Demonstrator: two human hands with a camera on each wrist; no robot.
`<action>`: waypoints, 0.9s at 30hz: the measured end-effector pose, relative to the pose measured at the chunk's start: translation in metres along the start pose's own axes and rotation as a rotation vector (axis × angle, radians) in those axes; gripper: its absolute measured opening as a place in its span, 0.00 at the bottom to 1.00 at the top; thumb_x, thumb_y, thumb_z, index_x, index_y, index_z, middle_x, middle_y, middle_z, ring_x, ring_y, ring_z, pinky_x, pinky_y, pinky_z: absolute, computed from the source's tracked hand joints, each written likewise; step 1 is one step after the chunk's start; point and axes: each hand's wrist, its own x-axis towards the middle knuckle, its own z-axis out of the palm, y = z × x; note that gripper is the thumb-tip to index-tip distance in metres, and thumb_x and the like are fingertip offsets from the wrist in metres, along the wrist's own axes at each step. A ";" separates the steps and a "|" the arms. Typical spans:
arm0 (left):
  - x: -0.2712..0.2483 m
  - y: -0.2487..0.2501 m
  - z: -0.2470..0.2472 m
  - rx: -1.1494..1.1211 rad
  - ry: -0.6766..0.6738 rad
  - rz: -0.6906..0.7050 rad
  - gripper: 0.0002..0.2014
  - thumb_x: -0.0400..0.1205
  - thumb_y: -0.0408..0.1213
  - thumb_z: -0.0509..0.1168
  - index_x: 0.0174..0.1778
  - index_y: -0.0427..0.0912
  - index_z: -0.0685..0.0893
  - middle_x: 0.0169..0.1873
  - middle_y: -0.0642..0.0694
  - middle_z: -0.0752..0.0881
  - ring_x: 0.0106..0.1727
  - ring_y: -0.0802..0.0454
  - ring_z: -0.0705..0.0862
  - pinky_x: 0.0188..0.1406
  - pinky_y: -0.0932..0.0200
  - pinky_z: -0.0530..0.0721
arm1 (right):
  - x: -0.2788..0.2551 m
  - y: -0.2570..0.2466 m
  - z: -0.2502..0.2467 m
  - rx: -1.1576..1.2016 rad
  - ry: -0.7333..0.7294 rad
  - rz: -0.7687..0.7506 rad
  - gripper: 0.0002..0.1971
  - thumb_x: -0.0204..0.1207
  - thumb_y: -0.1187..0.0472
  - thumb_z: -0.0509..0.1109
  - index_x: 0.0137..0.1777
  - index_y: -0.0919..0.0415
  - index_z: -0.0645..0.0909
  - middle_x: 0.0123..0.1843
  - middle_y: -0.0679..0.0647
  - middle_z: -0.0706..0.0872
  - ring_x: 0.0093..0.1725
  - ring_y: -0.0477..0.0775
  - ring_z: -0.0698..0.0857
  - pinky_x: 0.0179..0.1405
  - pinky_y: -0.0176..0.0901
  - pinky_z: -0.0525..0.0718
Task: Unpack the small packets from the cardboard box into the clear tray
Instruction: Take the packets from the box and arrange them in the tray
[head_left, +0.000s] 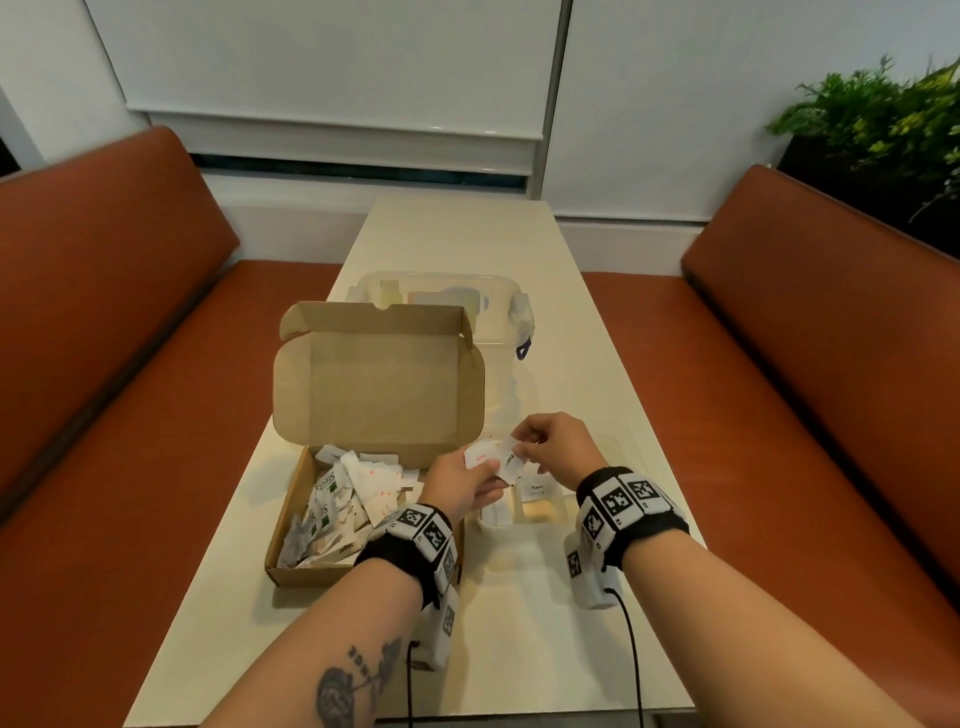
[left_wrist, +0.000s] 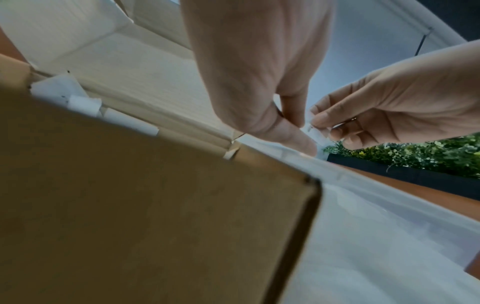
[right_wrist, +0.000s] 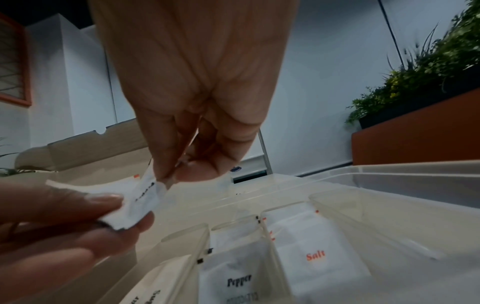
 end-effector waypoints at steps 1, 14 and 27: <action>-0.002 0.000 0.001 -0.002 -0.011 0.004 0.14 0.84 0.26 0.63 0.65 0.34 0.78 0.38 0.41 0.88 0.29 0.57 0.89 0.34 0.65 0.89 | -0.001 0.001 -0.001 0.019 0.007 -0.005 0.07 0.74 0.70 0.71 0.51 0.66 0.85 0.38 0.58 0.85 0.34 0.50 0.81 0.32 0.32 0.82; -0.004 -0.006 0.009 -0.042 0.153 0.129 0.07 0.85 0.31 0.61 0.56 0.34 0.82 0.39 0.42 0.87 0.39 0.53 0.87 0.37 0.67 0.86 | 0.005 0.008 -0.015 -0.209 0.033 0.060 0.11 0.76 0.65 0.69 0.31 0.62 0.79 0.26 0.51 0.74 0.28 0.49 0.72 0.28 0.35 0.70; -0.002 -0.008 0.001 -0.013 0.135 0.118 0.09 0.85 0.30 0.62 0.57 0.30 0.81 0.38 0.44 0.87 0.38 0.55 0.86 0.33 0.72 0.86 | 0.015 0.004 -0.002 -0.768 -0.266 0.101 0.14 0.79 0.71 0.62 0.60 0.66 0.84 0.61 0.62 0.85 0.60 0.62 0.84 0.59 0.44 0.81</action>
